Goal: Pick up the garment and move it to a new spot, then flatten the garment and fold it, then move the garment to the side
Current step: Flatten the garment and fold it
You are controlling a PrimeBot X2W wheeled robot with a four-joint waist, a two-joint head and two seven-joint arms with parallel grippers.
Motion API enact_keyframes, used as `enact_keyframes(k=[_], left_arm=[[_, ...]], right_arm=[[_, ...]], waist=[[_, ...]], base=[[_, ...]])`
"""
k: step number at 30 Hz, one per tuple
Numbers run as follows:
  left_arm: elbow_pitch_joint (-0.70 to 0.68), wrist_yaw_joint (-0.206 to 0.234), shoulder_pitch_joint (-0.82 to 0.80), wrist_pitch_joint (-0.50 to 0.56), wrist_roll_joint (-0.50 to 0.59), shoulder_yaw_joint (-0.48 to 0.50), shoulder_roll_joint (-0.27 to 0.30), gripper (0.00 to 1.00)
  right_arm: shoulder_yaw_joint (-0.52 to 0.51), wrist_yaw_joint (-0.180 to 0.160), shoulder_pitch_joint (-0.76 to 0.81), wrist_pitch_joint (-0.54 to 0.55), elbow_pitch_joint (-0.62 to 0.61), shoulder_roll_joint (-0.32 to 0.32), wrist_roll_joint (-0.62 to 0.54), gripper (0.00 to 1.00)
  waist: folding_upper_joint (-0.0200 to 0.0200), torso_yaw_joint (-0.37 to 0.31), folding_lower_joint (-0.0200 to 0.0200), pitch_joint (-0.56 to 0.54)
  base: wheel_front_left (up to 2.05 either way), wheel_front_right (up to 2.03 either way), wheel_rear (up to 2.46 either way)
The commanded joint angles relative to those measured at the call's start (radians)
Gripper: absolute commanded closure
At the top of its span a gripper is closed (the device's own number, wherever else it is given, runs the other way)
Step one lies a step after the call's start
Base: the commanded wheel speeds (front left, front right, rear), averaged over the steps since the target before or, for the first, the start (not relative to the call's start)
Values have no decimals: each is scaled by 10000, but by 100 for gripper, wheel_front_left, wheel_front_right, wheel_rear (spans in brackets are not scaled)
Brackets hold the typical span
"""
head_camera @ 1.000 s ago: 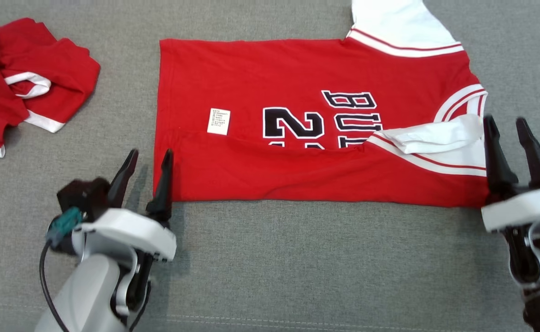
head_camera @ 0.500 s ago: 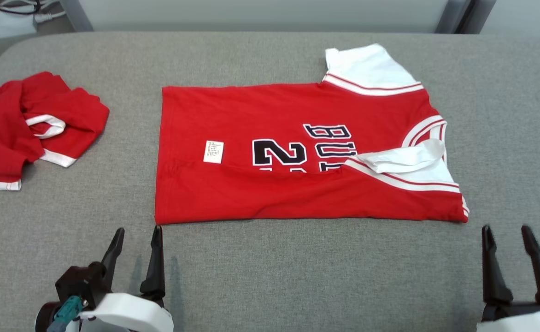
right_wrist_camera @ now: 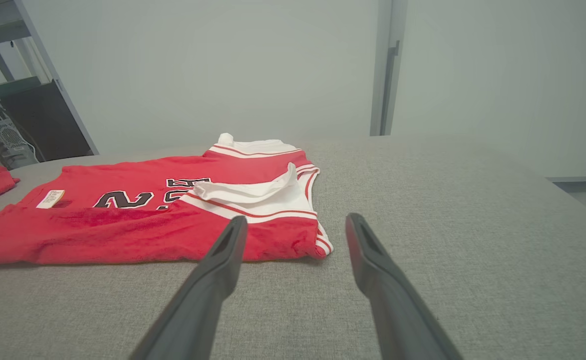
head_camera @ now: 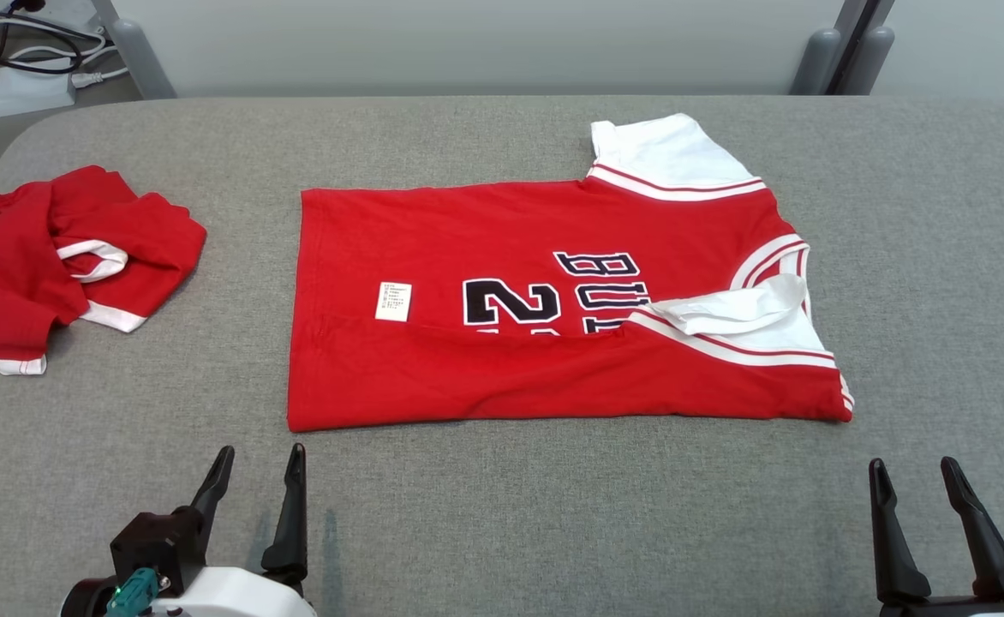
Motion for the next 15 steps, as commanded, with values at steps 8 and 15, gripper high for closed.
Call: enact_keyframes(k=[8,15], left_arm=[[217,-551,-1306,380,-261,262,267,0],[1734,-1399,-2631,587,-705,225,99,0]], right_arm=[[405,0,-1512,342,528,-657,314,0],[1123,0,-3369,594,2547,-1362,770,0]], waist=[[0,-144,-1,508],[0,-312,-1,1311]], base=[[0,0,0],[0,0,0]])
